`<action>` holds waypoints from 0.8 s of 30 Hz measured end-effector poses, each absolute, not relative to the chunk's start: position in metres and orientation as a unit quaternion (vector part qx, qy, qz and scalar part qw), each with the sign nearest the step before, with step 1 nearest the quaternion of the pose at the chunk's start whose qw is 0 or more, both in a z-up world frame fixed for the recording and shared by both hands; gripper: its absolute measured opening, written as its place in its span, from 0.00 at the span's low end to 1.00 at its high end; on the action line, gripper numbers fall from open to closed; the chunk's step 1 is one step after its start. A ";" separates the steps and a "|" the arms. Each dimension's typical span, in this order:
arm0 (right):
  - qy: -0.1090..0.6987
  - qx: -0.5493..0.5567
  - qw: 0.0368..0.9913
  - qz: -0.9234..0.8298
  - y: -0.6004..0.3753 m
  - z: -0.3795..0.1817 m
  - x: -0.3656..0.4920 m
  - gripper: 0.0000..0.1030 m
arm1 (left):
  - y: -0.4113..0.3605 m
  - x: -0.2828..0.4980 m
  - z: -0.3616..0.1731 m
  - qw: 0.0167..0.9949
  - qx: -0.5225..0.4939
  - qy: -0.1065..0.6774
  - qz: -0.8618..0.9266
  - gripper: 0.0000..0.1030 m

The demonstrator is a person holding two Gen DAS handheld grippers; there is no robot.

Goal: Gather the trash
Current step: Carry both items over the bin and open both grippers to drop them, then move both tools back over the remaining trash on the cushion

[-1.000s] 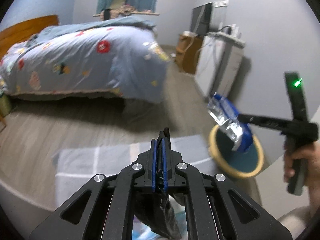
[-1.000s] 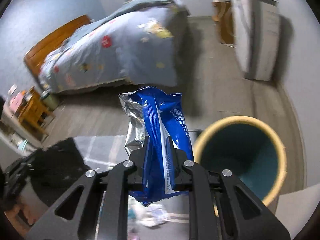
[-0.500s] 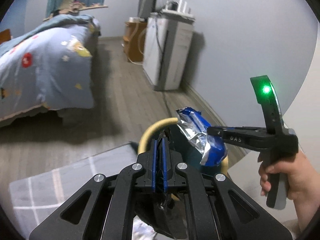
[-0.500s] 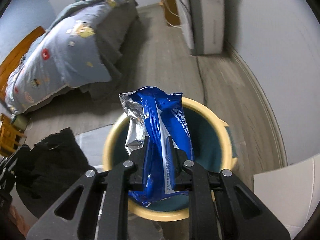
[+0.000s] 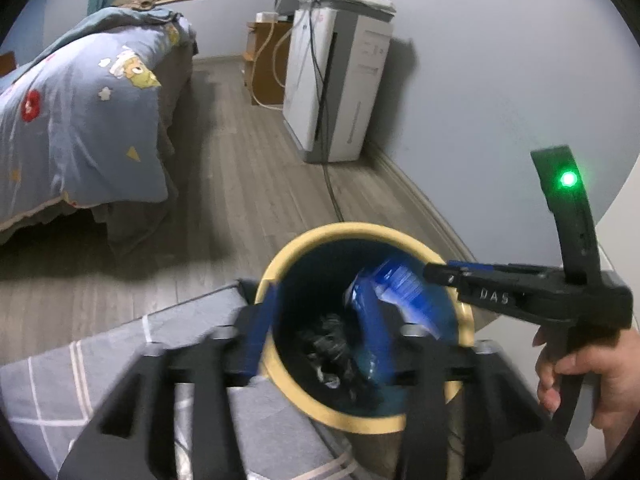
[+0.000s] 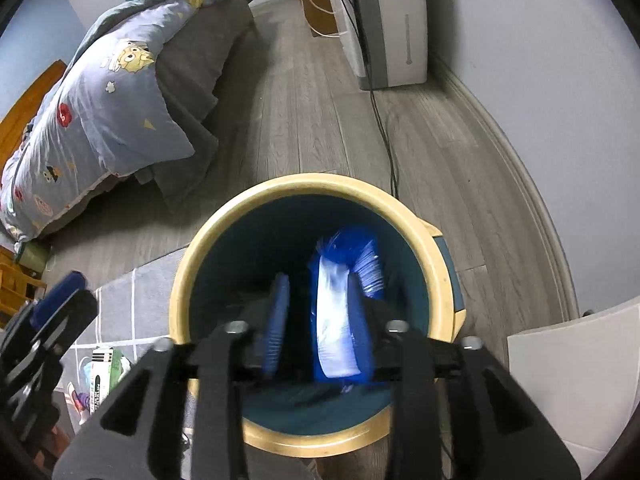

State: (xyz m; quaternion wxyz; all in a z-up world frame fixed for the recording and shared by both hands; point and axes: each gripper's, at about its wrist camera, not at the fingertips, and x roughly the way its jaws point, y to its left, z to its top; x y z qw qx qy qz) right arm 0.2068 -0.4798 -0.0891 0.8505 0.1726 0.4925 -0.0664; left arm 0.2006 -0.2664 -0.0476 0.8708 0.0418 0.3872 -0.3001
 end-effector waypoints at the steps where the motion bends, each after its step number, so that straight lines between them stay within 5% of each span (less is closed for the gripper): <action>1: 0.493 0.173 0.850 -0.067 -0.481 -0.089 0.207 0.43 | -0.264 0.199 -0.046 0.873 0.039 0.384 -0.298 0.59; 3: 0.492 0.178 0.850 -0.070 -0.482 -0.087 0.206 0.53 | -0.258 0.198 -0.042 0.878 0.032 0.380 -0.289 0.78; 4: 0.490 0.181 0.850 -0.071 -0.482 -0.086 0.206 0.58 | -0.255 0.197 -0.040 0.881 0.030 0.378 -0.283 0.81; 6: 0.481 0.182 0.854 -0.078 -0.483 -0.080 0.203 0.85 | -0.246 0.195 -0.037 0.887 0.030 0.376 -0.267 0.90; 8: 0.471 0.175 0.860 -0.085 -0.482 -0.072 0.201 0.95 | -0.237 0.193 -0.034 0.892 0.035 0.374 -0.251 0.91; 24: 0.445 0.138 0.885 -0.029 -0.413 -0.022 0.182 0.94 | -0.101 0.129 0.016 0.920 0.079 0.351 -0.155 0.92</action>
